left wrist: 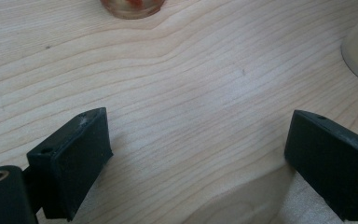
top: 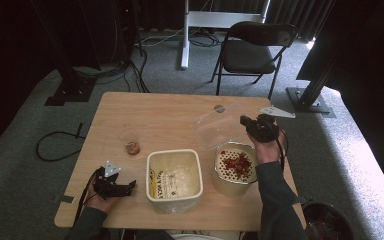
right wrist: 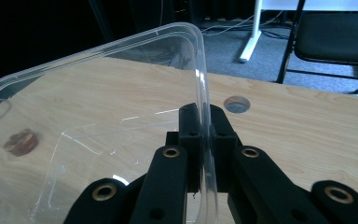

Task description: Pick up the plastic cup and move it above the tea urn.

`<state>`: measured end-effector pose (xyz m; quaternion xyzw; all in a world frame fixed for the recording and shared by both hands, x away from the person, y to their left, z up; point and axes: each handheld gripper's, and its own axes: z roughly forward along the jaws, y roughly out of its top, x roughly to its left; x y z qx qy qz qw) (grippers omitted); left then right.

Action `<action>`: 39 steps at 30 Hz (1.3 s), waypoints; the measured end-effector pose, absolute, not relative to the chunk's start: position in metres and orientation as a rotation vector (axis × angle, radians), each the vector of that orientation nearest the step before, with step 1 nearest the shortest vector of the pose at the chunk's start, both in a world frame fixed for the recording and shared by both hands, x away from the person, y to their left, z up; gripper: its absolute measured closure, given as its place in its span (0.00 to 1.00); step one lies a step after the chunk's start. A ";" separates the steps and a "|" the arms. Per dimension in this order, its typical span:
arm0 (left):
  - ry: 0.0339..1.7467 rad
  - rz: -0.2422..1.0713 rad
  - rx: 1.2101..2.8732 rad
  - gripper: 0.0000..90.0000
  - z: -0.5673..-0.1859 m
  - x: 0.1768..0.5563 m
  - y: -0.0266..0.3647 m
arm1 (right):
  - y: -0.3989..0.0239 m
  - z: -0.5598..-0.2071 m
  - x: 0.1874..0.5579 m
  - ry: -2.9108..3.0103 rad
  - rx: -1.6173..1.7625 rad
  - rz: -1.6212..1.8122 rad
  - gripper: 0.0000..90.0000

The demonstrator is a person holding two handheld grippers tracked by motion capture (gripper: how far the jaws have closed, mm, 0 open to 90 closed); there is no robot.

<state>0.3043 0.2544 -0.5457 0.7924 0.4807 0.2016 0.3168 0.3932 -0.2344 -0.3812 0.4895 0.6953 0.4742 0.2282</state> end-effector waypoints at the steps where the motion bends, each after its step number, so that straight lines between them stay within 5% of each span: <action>1: 1.266 0.531 2.086 0.08 -0.546 0.304 0.254 | -0.233 -0.380 0.392 1.919 1.344 1.310 0.97; 39: 1.265 0.532 2.085 0.08 -0.546 0.304 0.254 | -0.168 -0.371 0.360 2.207 1.074 1.417 0.96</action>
